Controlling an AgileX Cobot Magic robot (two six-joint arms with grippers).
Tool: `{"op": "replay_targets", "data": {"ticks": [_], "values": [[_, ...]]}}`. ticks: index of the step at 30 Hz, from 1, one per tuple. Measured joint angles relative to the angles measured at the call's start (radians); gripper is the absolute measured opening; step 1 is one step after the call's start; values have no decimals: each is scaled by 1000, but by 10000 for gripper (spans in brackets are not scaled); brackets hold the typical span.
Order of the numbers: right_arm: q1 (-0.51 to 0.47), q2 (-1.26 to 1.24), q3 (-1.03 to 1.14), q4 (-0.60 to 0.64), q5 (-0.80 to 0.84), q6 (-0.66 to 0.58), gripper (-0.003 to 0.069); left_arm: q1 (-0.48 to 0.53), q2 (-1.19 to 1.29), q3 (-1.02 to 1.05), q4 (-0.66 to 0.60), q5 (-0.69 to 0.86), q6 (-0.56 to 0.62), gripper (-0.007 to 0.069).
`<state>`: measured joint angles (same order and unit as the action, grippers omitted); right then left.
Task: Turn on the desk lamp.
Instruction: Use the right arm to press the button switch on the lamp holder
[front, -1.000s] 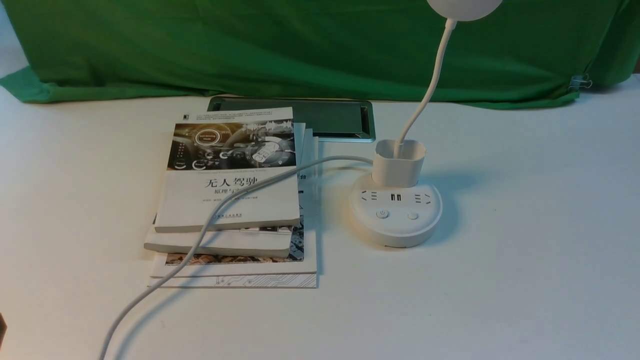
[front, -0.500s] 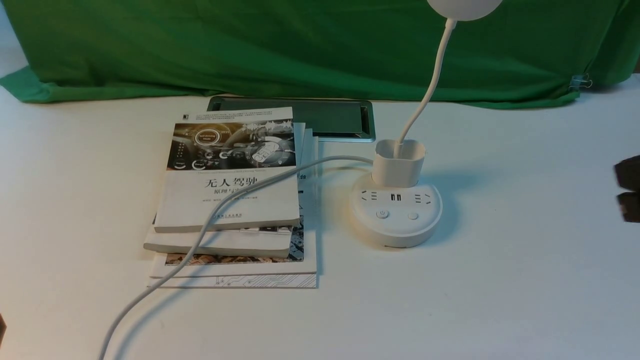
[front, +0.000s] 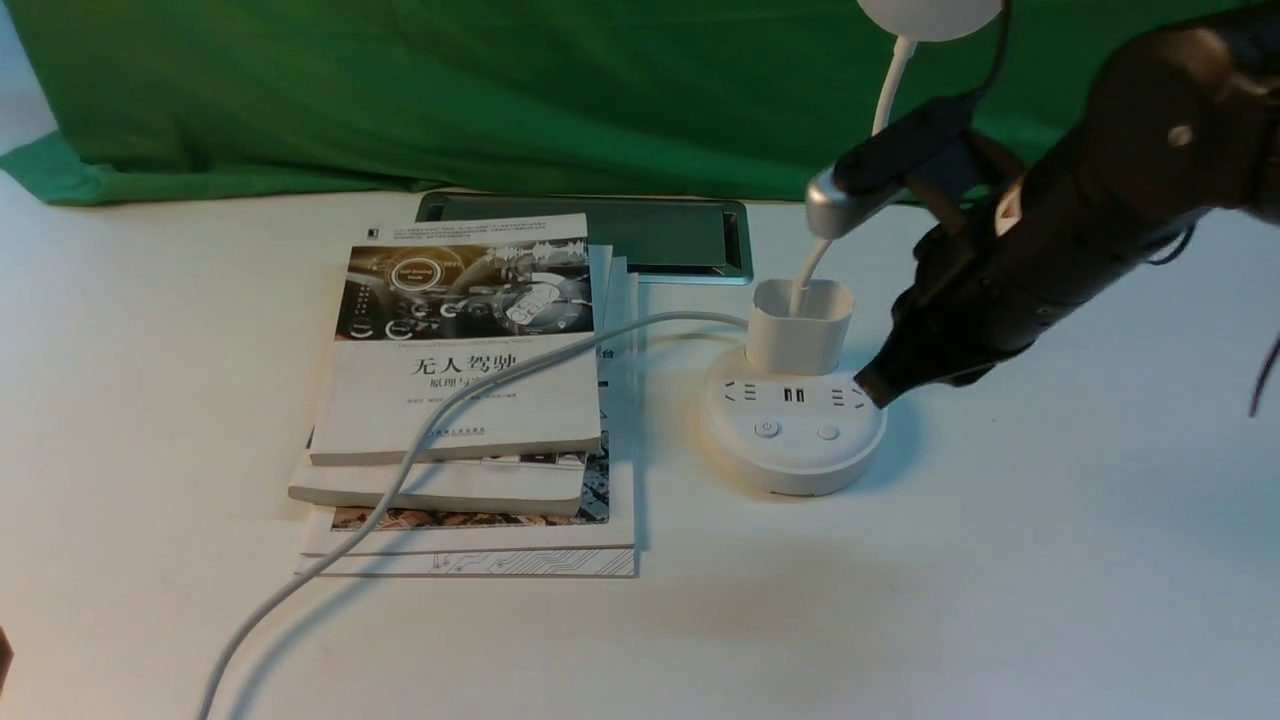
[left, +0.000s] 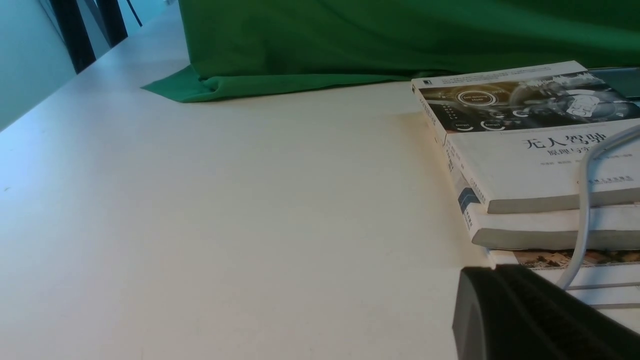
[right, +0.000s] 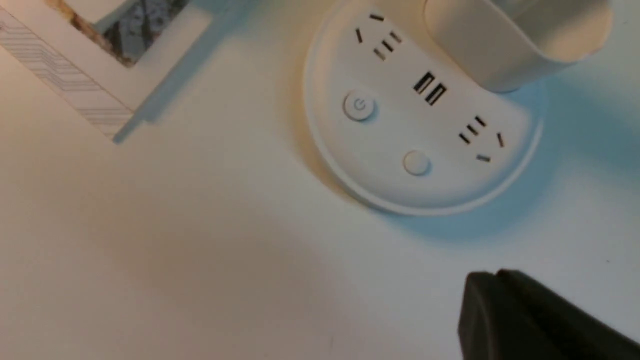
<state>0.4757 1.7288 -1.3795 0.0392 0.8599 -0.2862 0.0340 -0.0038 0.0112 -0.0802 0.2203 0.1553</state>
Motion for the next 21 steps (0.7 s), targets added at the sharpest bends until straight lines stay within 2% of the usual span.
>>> {"op": "replay_targets", "data": {"ticks": [12, 21], "values": [[-7, 181, -6, -15, -191, 2, 31, 0, 0, 0, 0, 0, 0, 21], [-7, 227, -6, -15, -230, 3, 38, 0, 0, 0, 0, 0, 0, 21]]}}
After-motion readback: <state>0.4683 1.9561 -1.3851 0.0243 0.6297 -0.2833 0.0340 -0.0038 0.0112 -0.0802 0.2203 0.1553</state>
